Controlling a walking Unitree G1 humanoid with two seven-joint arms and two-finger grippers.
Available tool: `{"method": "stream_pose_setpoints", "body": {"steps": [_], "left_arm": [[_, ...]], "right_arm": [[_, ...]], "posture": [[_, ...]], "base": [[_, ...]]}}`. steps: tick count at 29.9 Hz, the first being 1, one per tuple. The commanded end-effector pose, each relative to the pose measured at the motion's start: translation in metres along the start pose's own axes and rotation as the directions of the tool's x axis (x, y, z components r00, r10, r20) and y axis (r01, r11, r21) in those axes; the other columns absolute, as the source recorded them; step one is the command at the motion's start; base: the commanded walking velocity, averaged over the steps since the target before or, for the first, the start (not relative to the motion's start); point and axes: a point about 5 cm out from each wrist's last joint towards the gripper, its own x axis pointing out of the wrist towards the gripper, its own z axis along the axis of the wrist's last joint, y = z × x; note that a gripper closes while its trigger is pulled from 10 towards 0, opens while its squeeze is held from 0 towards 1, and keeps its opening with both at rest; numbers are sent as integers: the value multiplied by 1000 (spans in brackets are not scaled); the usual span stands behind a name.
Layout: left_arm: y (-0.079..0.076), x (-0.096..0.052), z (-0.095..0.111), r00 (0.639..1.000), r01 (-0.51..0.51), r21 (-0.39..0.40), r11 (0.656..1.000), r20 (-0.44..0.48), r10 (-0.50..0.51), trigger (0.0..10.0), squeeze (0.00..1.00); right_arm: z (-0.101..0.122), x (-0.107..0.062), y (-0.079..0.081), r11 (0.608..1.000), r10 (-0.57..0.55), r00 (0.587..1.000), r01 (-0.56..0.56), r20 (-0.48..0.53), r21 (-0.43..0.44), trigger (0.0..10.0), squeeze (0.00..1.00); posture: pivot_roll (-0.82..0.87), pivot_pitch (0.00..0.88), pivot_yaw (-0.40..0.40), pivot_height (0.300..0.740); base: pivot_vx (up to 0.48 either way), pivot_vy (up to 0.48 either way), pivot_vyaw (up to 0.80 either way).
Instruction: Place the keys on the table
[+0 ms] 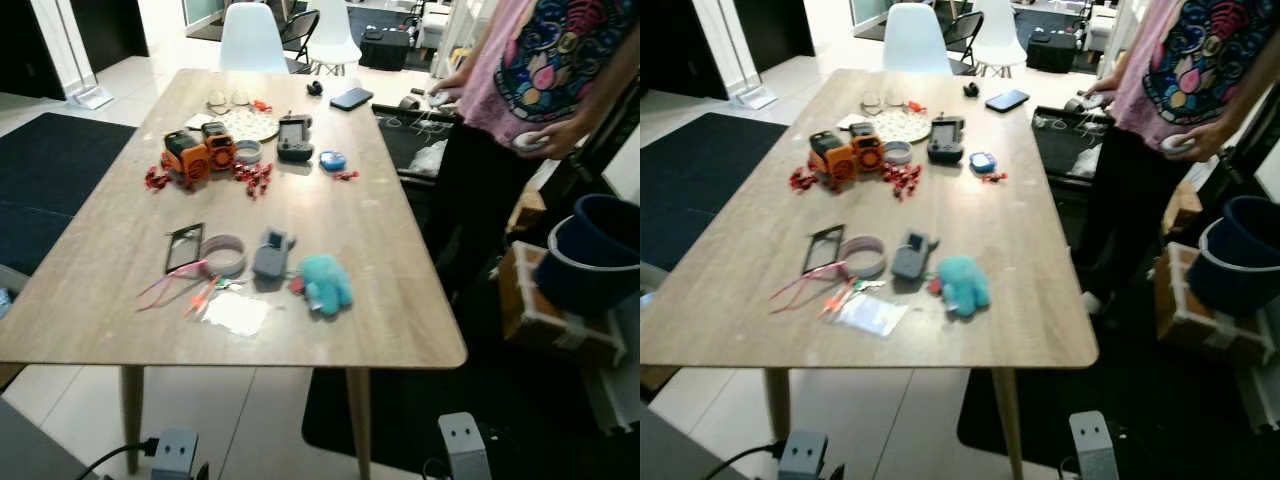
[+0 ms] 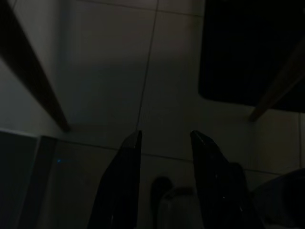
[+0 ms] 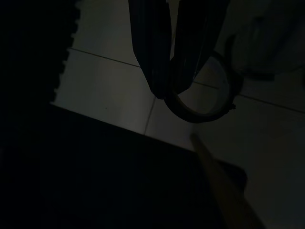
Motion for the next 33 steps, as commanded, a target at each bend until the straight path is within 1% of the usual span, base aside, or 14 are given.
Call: {"method": "stream_pose_setpoints", "body": {"steps": [1, 10, 15, 18, 21, 23, 24, 25, 28, 29, 30, 31, 32, 33], "left_arm": [[0, -6, -11, 999, 6, 0, 1000, -48, -6, 10000, 0], [0, -6, -14, 998, 14, 4, 1000, -68, -13, 10000, 0], [2, -5, -13, 997, -6, -13, 1000, -72, 5, 10000, 0], [3, -4, -11, 998, -17, -29, 999, -63, 15, 10000, 0], [3, -3, -9, 999, -12, -24, 1000, -50, 11, 10000, 0], [2, -2, -7, 999, -11, -24, 1000, -39, 10, 10000, 0], [2, -2, -7, 999, -11, -24, 1000, -39, 10, 10000, 0], [2, -2, -7, 999, -10, -24, 1000, -34, 9, 10000, 0], [0, -2, -5, 1000, -6, -24, 1000, -23, 6, 10000, 0], [0, -2, -5, 1000, -5, -24, 1000, -21, 5, 10000, 0], [0, -2, -5, 1000, -5, -24, 1000, -21, 5, 10000, 0], [0, -2, -5, 1000, -4, -23, 1000, -19, 3, 10000, 0], [-1, -2, -6, 1000, -2, -22, 1000, -18, 2, 10000, 0], [-1, -2, -6, 1000, -2, -22, 1000, -18, 2, 10000, 0]], "right_arm": [[-5, -1, 4, 1000, 13, 1000, -13, -15, -6, 10000, 0], [-5, -1, 3, 1000, 11, 1000, -11, -16, -8, 10000, 0], [-3, -1, 0, 1000, 4, 1000, -4, -8, -6, 10000, 0], [-2, -1, -3, 999, -19, 1000, 19, -3, 26, 10000, 0], [-4, -1, -12, 997, -69, 997, 69, -20, 20, 10000, 0], [-9, -4, -28, 984, -180, 983, 180, -36, 8, 10000, 0], [-9, -4, -28, 984, -180, 983, 180, -36, 8, 10000, 0], [-10, -6, -38, 970, -240, 970, 241, -42, 19, 10000, 0], [-14, -17, -80, 891, -437, 898, 440, -46, 110, 10000, 0], [-13, -20, -90, 872, -474, 880, 475, -36, 120, 10000, 0], [-13, -20, -90, 872, -474, 880, 475, -36, 120, 10000, 0], [-10, -23, -101, 850, -514, 858, 510, -11, 129, 10000, 0], [-1, -27, -118, 813, -570, 821, 558, 26, 167, 10000, 0], [-1, -27, -118, 813, -570, 821, 558, 26, 167, 10000, 0]], "posture": [[50, 74, -61, 740], [50, 72, -59, 740], [48, 72, -56, 740], [46, 72, -54, 740], [45, 74, -52, 740], [47, 77, -52, 740], [47, 77, -52, 740], [47, 77, -53, 740], [47, 81, -53, 740], [47, 81, -53, 740], [47, 81, -53, 740], [45, 82, -51, 740], [45, 82, -51, 740], [45, 82, -51, 740]], "base": [[0, 0, 0], [0, 0, 0], [0, 0, 0], [0, 0, 0], [0, 0, 0], [0, 0, 0], [0, 0, 0], [0, 0, 0], [0, 0, 0], [0, 0, 0], [0, 0, 0], [0, 0, 0], [0, 0, 0], [0, 0, 0]]}}
